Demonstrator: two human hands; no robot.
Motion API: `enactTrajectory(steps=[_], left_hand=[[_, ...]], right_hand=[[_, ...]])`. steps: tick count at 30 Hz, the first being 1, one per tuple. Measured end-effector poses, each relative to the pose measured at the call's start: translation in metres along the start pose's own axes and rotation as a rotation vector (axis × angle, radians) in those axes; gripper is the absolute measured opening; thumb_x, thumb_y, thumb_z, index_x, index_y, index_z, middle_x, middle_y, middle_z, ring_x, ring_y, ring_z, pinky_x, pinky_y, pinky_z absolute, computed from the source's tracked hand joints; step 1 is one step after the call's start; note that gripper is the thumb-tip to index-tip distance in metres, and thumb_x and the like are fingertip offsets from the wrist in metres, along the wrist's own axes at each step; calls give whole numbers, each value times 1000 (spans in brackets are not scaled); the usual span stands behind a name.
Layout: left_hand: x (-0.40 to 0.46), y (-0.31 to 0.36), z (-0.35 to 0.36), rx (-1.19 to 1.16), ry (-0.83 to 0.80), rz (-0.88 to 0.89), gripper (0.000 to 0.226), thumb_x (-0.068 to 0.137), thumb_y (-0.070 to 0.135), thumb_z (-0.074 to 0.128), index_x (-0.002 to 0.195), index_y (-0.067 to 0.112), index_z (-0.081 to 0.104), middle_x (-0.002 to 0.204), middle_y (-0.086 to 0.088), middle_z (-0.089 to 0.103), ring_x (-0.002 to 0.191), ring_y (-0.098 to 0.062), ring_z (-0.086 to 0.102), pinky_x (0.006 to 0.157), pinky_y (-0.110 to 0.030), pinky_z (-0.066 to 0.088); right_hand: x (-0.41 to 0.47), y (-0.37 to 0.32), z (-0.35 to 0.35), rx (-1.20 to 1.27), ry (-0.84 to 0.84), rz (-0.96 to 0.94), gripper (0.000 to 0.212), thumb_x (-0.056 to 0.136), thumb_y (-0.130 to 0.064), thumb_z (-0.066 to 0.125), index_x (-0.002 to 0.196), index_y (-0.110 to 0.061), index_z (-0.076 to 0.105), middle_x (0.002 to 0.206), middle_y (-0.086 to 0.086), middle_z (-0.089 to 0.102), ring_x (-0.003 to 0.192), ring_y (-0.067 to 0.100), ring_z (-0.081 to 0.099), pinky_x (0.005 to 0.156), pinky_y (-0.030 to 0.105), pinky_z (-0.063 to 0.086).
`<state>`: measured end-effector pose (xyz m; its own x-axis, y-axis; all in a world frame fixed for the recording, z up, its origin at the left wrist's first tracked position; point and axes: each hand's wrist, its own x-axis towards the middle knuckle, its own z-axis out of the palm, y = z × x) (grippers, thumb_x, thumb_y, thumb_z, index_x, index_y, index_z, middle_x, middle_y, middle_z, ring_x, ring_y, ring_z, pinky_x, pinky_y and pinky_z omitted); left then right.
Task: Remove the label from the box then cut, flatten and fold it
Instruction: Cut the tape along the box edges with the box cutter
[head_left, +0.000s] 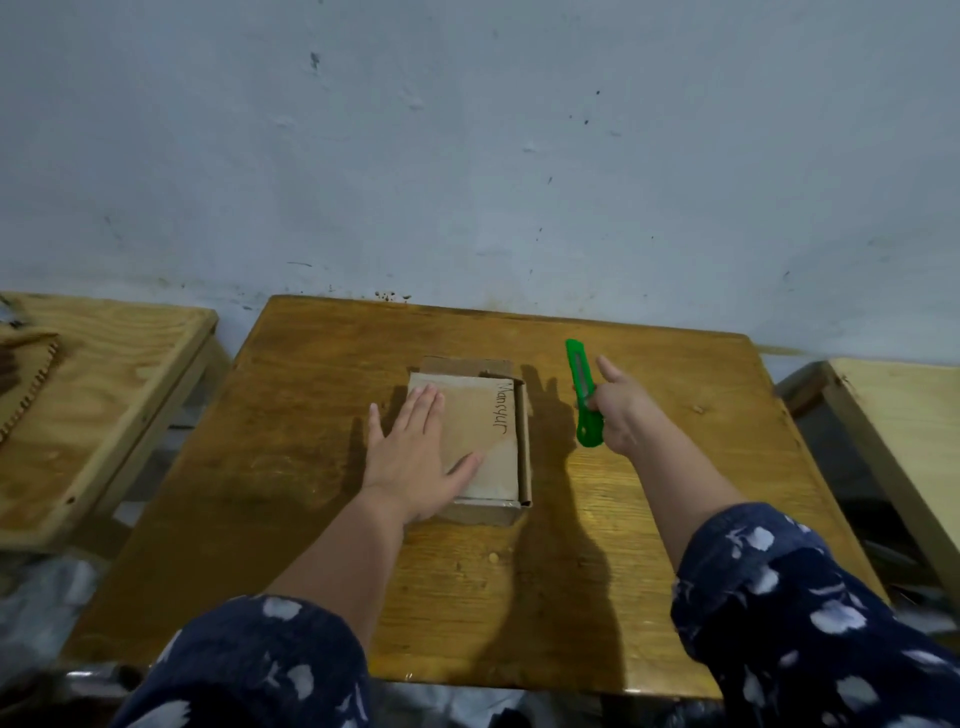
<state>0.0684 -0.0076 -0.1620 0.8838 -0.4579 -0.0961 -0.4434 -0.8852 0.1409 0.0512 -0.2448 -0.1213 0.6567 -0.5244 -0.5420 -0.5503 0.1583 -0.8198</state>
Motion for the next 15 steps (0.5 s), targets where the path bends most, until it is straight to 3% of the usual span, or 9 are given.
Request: enactTrajectory(steps=[4,7,15], left_hand=[[8,9,-2,-9,4,-23,88,87,71,23,153,16,1,162,0,-5,147,-14,-10,116,-56,-8],[8,15,5,-7,14,-46,88,88,71,20,152,16,-4,161,0,-10,146,-14,-15,115,-58,-8],[11,14,14,8,79,-75,89,85,73,13,152,18,-3,161,3,-10,145,-12,-15,115,-58,-6]], right_hand=[[3,11,-7,-17,77,-36,47,93,-1,51,133,-26,51,135,14,49,106,29,53,79,34,44],[11,26,-11,-147,226,-146,48,84,-9,67,129,-19,51,129,10,55,111,29,56,84,36,50],[44,56,-22,-406,444,-176,44,85,-15,66,128,-15,55,126,11,57,119,29,51,97,44,47]])
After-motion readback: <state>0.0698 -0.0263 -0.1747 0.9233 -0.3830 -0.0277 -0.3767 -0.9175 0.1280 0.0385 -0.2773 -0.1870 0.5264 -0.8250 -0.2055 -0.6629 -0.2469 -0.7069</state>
